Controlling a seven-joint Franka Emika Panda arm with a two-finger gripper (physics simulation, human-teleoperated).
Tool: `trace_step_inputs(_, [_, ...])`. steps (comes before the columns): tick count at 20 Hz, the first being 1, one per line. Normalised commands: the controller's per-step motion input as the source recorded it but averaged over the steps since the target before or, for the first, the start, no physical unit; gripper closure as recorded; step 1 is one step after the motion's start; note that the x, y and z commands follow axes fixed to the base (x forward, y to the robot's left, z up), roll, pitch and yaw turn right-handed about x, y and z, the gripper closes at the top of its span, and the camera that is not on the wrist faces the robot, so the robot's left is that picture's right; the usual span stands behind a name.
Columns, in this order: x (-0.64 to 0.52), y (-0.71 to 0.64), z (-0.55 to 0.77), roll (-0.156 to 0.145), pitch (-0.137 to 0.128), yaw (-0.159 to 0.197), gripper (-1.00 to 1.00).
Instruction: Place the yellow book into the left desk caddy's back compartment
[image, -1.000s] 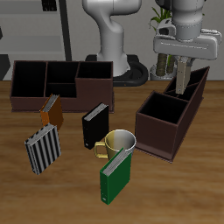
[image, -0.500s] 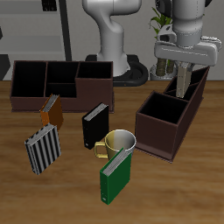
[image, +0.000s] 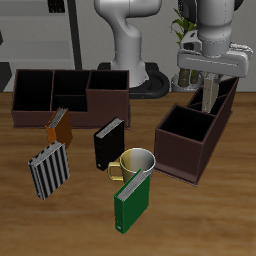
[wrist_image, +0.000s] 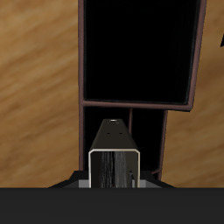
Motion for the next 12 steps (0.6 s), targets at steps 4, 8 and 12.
trace_step_inputs(4, [0.02, 0.05, -0.14, 0.011, 0.017, 0.0, 1.0])
trace_step_inputs(8, [0.11, 0.05, -0.27, 0.007, 0.034, 0.006, 1.0])
trace_step_inputs(12, [0.08, 0.0, -0.21, 0.0, 0.029, 0.001, 1.0])
